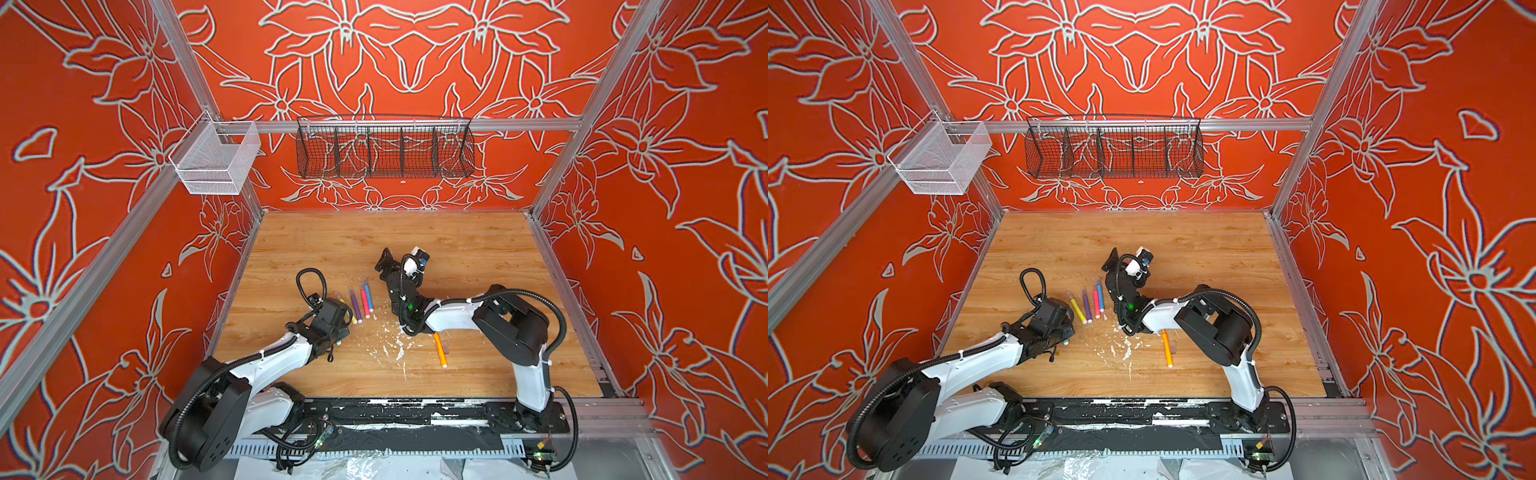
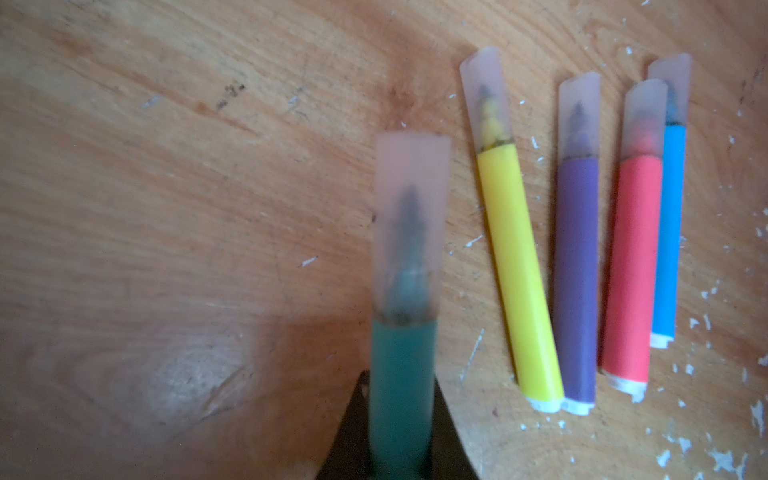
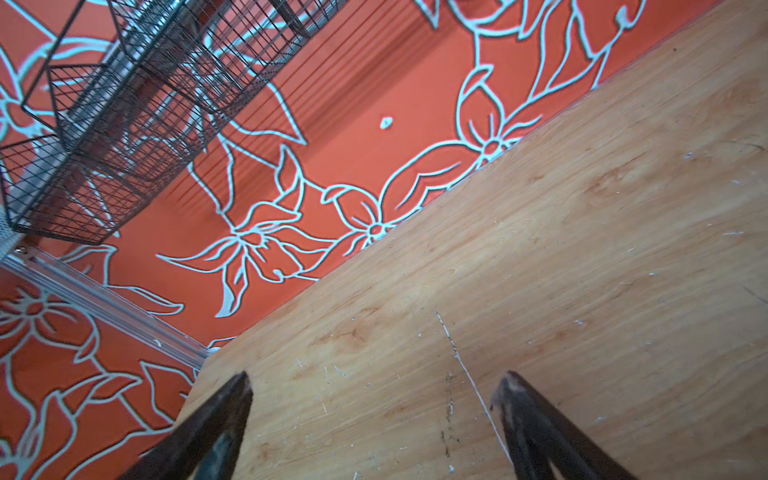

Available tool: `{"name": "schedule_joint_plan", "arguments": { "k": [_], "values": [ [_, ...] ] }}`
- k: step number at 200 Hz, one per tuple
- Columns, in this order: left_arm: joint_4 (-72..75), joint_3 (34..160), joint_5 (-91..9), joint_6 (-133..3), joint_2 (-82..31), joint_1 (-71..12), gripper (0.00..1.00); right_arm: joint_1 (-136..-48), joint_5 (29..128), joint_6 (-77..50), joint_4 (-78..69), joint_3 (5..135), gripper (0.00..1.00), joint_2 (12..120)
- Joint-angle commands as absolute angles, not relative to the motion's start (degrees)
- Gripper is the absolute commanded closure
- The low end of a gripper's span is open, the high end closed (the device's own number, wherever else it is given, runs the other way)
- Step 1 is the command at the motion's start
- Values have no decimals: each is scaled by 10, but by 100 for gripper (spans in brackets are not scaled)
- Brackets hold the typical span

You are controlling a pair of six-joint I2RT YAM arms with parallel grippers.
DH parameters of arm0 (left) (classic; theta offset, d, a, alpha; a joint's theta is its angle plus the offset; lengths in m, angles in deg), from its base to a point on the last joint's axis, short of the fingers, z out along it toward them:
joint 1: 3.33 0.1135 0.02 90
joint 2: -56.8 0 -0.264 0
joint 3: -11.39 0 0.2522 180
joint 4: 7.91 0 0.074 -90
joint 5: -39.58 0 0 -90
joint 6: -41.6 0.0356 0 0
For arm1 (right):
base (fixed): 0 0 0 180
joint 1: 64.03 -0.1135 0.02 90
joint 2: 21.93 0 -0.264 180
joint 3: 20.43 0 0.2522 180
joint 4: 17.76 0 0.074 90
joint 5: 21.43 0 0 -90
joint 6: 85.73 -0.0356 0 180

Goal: Insert the pens into the pen caps

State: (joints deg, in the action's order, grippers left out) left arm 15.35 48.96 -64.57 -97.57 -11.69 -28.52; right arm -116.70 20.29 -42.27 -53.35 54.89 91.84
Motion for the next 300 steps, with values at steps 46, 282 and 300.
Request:
{"name": "schedule_joint_plan", "arguments": {
  "k": [46, 282, 300],
  "values": [
    [113, 513, -622, -1012, -165, -279, 62, -1166, 224, -404, -548, 427, 8, 768],
    [225, 753, -716, -1077, -276, -698, 51, -1077, 71, -193, 60, 146, 2, 46],
    [232, 791, -704, -1079, -332, -710, 55, -1036, 87, -227, 80, 143, 2, 74]
  ]
}}
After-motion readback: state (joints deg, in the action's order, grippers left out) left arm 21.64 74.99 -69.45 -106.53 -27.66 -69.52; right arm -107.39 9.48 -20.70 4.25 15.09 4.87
